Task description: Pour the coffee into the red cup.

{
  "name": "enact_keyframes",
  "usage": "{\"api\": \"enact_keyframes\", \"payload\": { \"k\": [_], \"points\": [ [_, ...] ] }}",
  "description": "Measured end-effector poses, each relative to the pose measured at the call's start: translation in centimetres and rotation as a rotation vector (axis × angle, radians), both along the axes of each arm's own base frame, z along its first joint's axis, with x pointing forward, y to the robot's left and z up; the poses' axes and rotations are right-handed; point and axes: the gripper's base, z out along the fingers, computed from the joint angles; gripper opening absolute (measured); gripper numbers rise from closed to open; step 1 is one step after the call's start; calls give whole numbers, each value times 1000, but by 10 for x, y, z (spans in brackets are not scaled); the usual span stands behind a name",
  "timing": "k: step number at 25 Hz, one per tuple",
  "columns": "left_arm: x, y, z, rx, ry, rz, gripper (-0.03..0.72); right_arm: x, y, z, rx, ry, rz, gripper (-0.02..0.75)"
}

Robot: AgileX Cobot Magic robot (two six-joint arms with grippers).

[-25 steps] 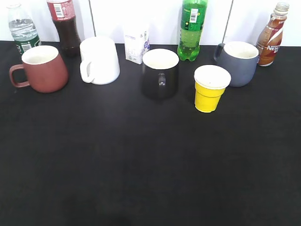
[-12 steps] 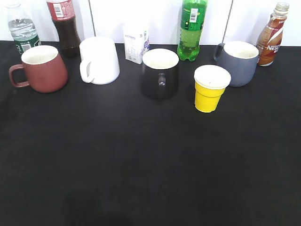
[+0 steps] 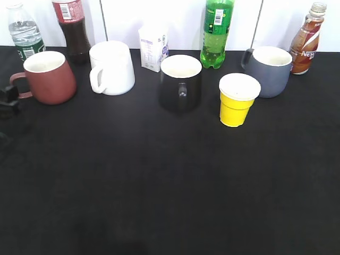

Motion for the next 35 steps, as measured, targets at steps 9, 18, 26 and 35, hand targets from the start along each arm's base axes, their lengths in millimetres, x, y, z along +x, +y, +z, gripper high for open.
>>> {"api": "enact_keyframes", "payload": {
  "k": [9,18,26,35],
  "points": [
    [48,0,-25,-3,-14,7,448,0,0,0,0,0,0,589],
    [76,0,-34,-3,-33,7,211,0,0,0,0,0,0,589],
    [76,0,-35,10,-46,-3,78,0,0,0,0,0,0,589],
    [10,-2,2,28,-58,-36,67,0,0,0,0,0,0,589]
  ]
}}
